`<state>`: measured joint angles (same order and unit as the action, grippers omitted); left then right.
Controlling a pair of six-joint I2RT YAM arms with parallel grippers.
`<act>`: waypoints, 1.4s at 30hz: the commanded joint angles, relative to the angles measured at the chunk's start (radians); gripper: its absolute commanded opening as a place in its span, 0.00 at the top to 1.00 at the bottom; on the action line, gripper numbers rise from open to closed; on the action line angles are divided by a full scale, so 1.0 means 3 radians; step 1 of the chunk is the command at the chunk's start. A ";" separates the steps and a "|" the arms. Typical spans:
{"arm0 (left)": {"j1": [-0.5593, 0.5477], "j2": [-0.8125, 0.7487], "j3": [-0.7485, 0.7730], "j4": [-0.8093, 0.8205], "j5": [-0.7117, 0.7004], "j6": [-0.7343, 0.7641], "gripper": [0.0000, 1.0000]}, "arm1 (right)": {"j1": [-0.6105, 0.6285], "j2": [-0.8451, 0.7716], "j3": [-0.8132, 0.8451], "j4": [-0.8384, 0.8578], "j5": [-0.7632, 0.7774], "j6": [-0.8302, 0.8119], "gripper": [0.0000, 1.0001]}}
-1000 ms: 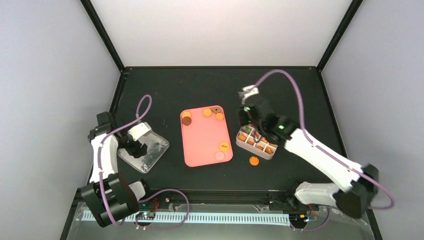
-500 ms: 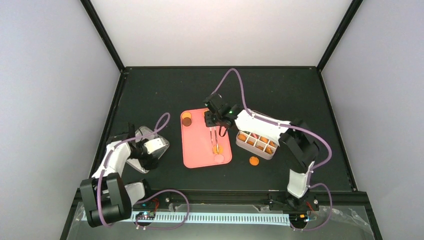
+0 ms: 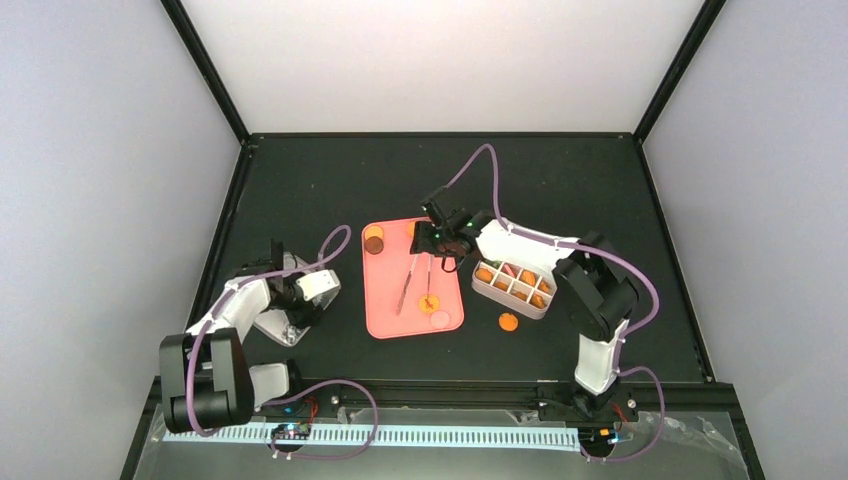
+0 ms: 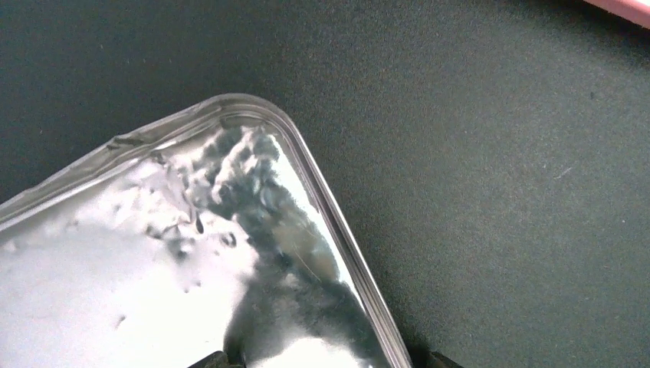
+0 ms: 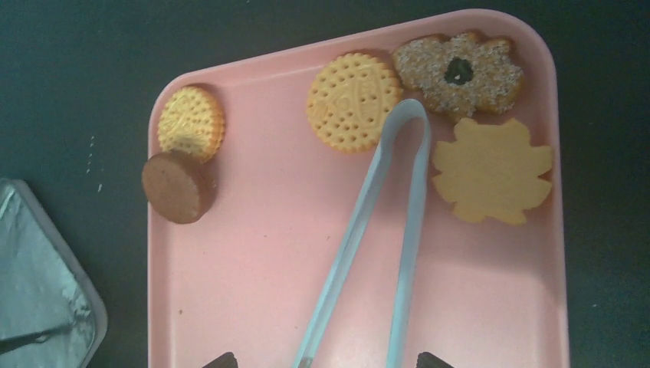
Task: Pack the cookies
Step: Place the clamp on the plate, then pick up the box lid from the center of the board.
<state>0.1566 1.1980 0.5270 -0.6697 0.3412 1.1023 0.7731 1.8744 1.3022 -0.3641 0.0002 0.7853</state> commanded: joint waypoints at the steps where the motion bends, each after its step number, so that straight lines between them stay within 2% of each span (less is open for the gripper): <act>1: -0.0066 0.0156 -0.0027 0.0123 -0.0160 -0.0049 0.35 | 0.0014 -0.0279 -0.0079 0.0147 -0.0033 0.0018 0.37; 3: -0.0101 0.0210 -0.0020 0.0152 -0.0178 -0.0070 0.38 | 0.0015 -0.0403 -0.0145 0.0196 -0.0027 0.0007 0.35; 12: -0.0210 0.0407 0.0018 0.0265 -0.0288 -0.0215 0.64 | 0.0013 -0.1154 -0.0536 0.0393 0.0025 -0.0136 0.27; 15: -0.0227 0.0441 0.0007 0.0310 -0.0325 -0.0215 0.76 | 0.0013 -0.1444 -0.0679 0.0425 0.0102 -0.0309 0.24; 20: -0.0247 0.0451 0.0071 0.0161 -0.0370 -0.0261 0.98 | 0.0014 -0.1845 -0.0850 0.0415 0.0207 -0.0598 0.23; 27: -0.0247 -0.0179 0.0383 -0.0541 -0.0287 -0.0173 0.99 | 0.0015 -0.2156 -0.0967 0.0422 0.0183 -0.0953 0.24; 32: -0.0250 -0.0550 0.0780 -0.1291 -0.0116 0.0030 0.98 | 0.0020 -0.2401 -0.1210 0.0761 -0.0070 -0.1299 0.26; 37: -0.0246 -0.0677 0.1211 -0.1914 0.0088 0.0250 0.98 | 0.0175 -0.2684 -0.1611 0.1300 -0.0516 -0.1904 0.26; 42: -0.0247 -0.0696 0.1663 -0.2457 0.0563 0.0452 0.98 | 0.0595 -0.2832 -0.1883 0.1555 -0.0697 -0.2854 0.21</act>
<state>0.0837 1.0058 0.9226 -1.2053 0.3672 1.1492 0.8749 1.0584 0.7818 -0.0261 -0.1196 0.1963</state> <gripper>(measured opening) 0.017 0.763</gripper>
